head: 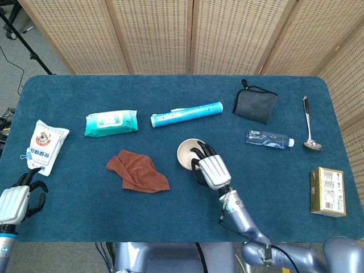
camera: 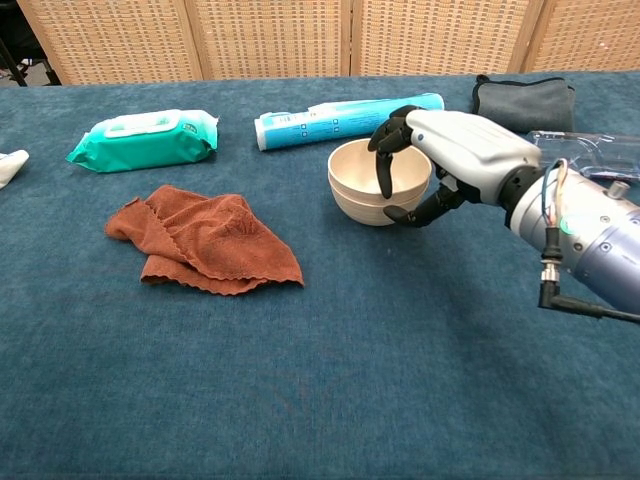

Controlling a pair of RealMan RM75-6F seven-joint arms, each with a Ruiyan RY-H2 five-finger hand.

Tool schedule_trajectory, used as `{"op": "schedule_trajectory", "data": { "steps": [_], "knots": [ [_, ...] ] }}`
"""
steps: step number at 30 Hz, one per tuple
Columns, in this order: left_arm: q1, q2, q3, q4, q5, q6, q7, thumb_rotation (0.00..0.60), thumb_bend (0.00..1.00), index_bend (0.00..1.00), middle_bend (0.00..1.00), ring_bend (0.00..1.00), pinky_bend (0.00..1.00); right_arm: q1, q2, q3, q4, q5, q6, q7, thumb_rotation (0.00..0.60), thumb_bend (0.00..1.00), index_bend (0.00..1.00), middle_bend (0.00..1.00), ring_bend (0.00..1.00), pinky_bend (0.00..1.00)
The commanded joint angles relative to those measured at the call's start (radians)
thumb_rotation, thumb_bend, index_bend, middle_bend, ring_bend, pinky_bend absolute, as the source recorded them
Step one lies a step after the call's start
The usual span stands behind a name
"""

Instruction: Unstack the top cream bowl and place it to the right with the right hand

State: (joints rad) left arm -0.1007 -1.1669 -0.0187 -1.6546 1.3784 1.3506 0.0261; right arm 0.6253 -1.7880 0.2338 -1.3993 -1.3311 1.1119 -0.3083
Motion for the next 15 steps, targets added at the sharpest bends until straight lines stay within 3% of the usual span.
{"op": "schedule_trajectory", "data": {
  "steps": [1, 15],
  "knots": [
    [0.000, 0.000, 0.001, -0.001, 0.000, -0.001, 0.001, 0.600, 0.52, 0.54, 0.17, 0.16, 0.35, 0.008, 0.000, 0.003, 0.005, 0.005, -0.007, -0.003, 0.600, 0.36, 0.56, 0.21, 0.03, 0.12],
    [-0.002, 0.000, 0.005, -0.003, 0.000, -0.009, 0.000, 0.600, 0.52, 0.55, 0.17, 0.16, 0.35, 0.039, -0.010, 0.009, 0.033, 0.027, -0.026, -0.012, 0.600, 0.36, 0.52, 0.20, 0.03, 0.12]
  ]
}}
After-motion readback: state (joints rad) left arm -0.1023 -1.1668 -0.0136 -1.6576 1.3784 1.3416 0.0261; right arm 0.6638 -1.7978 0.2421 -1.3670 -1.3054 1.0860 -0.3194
